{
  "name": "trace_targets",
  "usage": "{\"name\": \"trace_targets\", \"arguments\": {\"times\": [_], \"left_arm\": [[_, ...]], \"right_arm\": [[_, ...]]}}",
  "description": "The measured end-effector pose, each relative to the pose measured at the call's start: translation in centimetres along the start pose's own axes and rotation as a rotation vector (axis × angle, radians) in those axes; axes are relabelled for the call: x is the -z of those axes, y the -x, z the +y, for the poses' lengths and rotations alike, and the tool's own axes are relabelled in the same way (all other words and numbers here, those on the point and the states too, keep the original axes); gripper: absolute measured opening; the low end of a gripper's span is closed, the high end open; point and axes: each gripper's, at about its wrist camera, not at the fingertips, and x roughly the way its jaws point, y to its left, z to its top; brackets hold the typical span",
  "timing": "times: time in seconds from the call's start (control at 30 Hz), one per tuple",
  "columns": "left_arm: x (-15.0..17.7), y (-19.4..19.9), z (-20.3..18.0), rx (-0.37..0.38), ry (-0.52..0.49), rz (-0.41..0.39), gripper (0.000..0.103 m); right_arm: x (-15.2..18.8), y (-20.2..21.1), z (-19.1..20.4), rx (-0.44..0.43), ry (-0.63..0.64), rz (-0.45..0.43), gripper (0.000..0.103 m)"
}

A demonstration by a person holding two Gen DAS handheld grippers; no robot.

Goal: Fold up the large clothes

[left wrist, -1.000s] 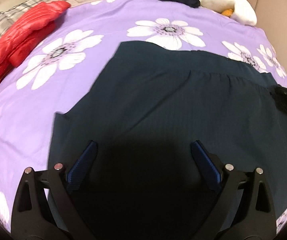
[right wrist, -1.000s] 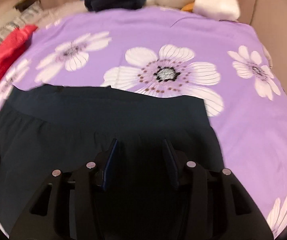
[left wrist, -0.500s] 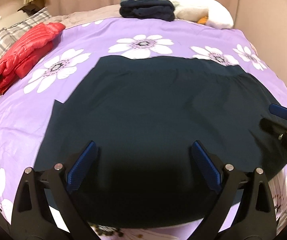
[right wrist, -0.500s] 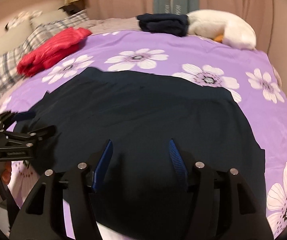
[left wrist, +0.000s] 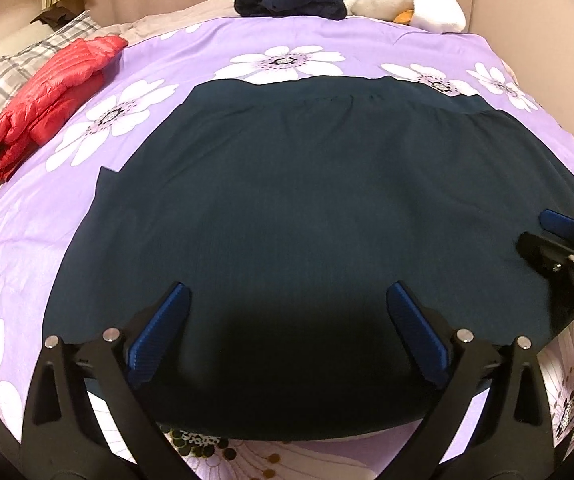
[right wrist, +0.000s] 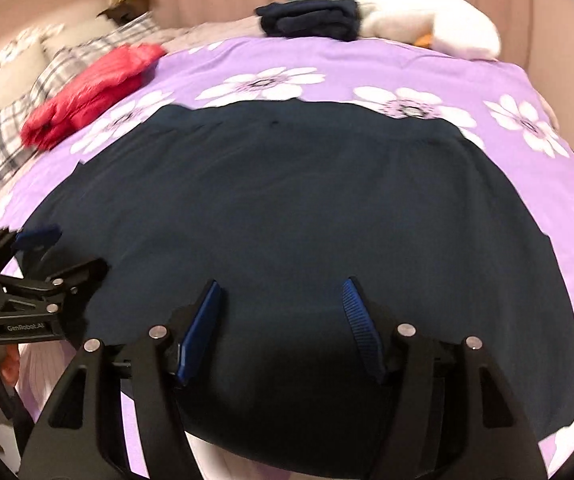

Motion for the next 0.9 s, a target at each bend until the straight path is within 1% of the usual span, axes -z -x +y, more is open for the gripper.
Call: {"name": "trace_targets", "arguments": {"times": [0.17,0.27,0.37,0.5,0.57,0.67,0.8,0.9], "left_arm": [[0.2,0.0,0.2,0.000,0.008,-0.001,0.101],[0.2,0.0,0.4,0.001,0.009,-0.003,0.101],[0.2,0.0,0.9,-0.004,0.017,-0.004,0.101],[0.4,-0.2,2.0,-0.007,0.050,-0.002,0.101],[0.4,-0.2,2.4,-0.009,0.059,-0.003,0.101],[0.4,-0.3,2.6,-0.011,0.058,-0.005,0.101],[0.4,-0.4,2.6,-0.012,0.057,-0.007,0.101],[0.5,-0.4,2.6,-0.012,0.057,-0.006,0.101]], "right_arm": [[0.8,0.9,-1.1,0.008,-0.029,-0.023,0.064],[1.0,1.4,-1.8,0.048,-0.036,-0.031,0.064],[1.4,1.9,-3.2,0.056,-0.076,-0.039,0.064],[1.6,2.6,-4.3,0.077,-0.095,-0.054,0.064],[1.7,2.6,-4.9,0.116,-0.102,-0.051,0.064],[1.9,2.8,-6.1,0.105,-0.142,-0.050,0.064],[2.2,3.0,-7.1,0.141,-0.160,-0.047,0.064],[2.4,3.3,-7.9,0.143,-0.179,-0.048,0.064]]}}
